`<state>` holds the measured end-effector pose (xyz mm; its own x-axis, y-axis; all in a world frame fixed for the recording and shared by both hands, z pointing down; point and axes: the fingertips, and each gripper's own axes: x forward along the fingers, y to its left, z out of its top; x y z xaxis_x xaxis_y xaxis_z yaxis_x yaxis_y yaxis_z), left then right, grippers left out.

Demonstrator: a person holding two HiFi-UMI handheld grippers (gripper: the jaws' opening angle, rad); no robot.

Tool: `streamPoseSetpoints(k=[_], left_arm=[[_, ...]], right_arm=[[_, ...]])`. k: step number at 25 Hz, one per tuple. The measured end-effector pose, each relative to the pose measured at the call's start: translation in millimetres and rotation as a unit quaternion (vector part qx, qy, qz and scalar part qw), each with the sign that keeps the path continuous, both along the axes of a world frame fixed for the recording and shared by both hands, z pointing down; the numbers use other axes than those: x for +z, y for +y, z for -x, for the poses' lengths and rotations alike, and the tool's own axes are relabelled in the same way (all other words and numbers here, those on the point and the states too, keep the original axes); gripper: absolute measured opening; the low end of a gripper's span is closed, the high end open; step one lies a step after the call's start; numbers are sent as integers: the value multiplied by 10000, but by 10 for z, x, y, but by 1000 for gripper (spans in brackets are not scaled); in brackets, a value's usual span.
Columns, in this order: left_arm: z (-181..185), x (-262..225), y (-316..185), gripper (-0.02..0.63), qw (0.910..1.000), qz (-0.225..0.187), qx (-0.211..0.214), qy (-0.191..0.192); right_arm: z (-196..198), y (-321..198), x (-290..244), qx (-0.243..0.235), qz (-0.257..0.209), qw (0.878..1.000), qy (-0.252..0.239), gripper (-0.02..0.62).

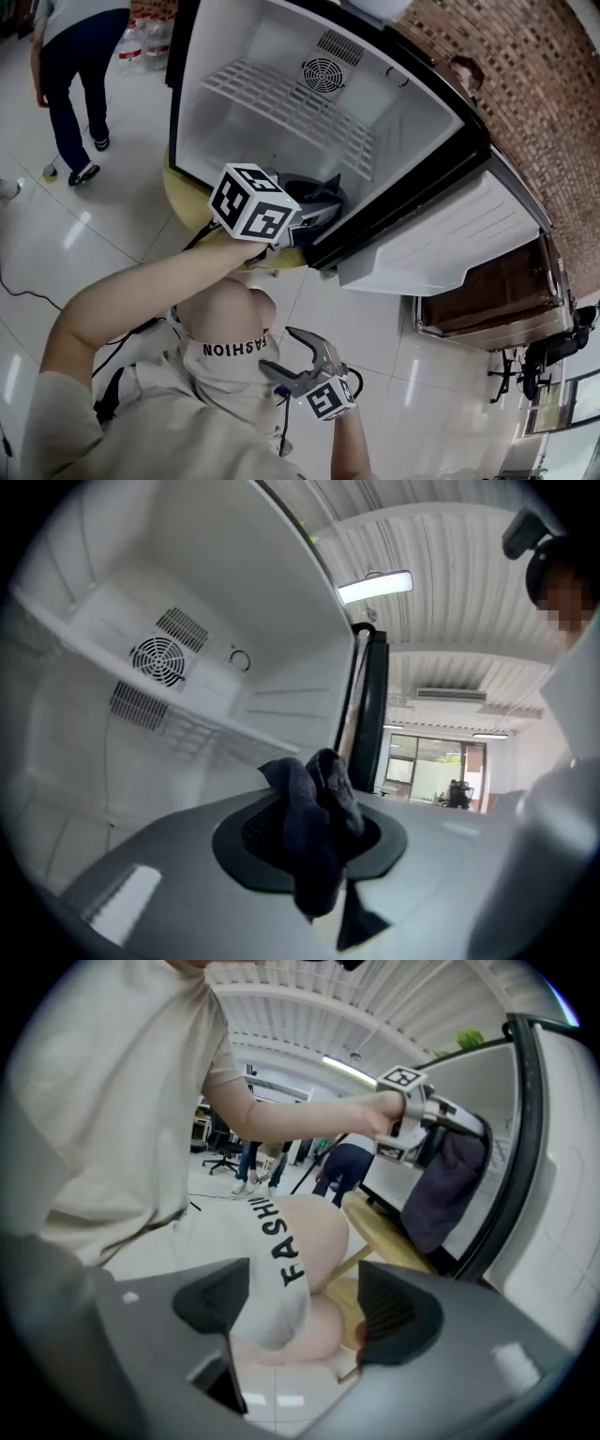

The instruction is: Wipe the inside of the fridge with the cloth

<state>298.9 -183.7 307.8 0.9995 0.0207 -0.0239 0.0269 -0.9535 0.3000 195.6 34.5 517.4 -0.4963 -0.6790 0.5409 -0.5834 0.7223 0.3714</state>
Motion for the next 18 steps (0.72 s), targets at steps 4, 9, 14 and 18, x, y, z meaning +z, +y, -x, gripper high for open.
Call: streamPoseSetpoints(k=[4, 9, 14, 18], left_arm=[[-192, 353, -476, 75, 9985, 167, -506, 114], [-494, 496, -921, 72, 9944, 385, -861, 477], [-776, 332, -1251, 72, 9874, 734, -948, 1037], [-938, 113, -1431, 72, 9803, 1010, -861, 1463]], right_arm=[[32, 54, 12, 1, 43, 10000, -22, 367], [68, 72, 64, 7, 132, 9999, -95, 354], [57, 80, 85, 26, 215, 9995, -249, 341], [55, 82, 107, 40, 235, 9991, -339, 327]])
